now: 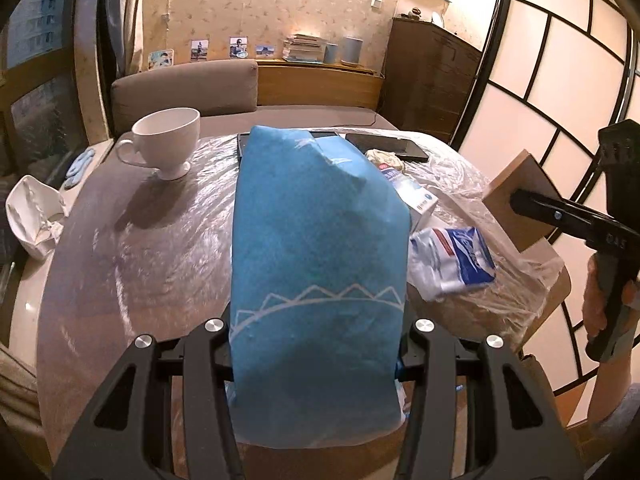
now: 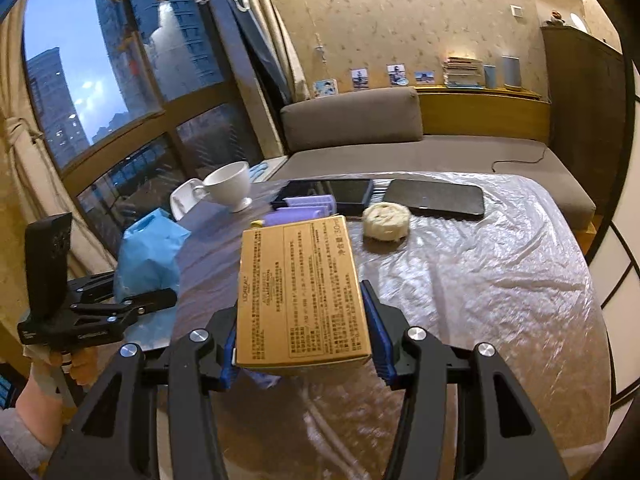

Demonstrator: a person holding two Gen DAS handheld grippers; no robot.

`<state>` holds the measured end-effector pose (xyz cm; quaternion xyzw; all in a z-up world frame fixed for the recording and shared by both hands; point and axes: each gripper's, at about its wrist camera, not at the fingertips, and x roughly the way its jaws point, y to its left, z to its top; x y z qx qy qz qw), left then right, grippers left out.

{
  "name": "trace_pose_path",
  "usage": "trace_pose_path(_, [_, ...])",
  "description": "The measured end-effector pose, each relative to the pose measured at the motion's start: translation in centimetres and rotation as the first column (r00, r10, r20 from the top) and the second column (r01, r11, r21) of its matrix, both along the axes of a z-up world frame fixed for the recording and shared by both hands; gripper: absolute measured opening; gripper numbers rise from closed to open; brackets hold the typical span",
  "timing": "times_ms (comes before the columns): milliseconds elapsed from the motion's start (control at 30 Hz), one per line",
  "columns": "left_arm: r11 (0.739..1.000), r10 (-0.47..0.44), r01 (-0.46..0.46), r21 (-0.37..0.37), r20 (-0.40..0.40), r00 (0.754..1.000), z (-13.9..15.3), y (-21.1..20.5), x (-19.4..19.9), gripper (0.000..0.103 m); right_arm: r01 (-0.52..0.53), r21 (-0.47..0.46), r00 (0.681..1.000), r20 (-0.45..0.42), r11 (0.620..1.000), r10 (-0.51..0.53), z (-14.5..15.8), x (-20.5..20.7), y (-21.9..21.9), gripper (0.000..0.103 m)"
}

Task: Collect trash
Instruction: 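Carry the blue bag and cardboard box with both tools over the white bin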

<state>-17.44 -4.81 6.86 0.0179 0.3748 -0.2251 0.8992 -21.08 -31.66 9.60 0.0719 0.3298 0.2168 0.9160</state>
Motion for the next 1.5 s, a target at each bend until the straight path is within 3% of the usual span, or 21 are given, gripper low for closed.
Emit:
trace_pose_path(267, [0.999, 0.035, -0.035, 0.005, 0.033, 0.999, 0.2, 0.4, -3.1, 0.049, -0.064, -0.030, 0.998, 0.020, 0.997, 0.065, 0.0, -4.1, 1.5, 0.050])
trace_pose_path(633, [0.999, 0.044, -0.043, -0.009, 0.025, 0.999, -0.7, 1.1, -7.3, 0.049, -0.120, -0.018, 0.993, -0.019, 0.993, 0.120, -1.5, -8.5, 2.4, 0.050])
trace_pose_path(1500, [0.998, -0.063, 0.063, 0.032, -0.003, 0.998, -2.8, -0.3, -13.9, 0.049, -0.152, -0.044, 0.984, -0.106, 0.987, 0.147, -5.2, -13.9, 3.7, 0.050])
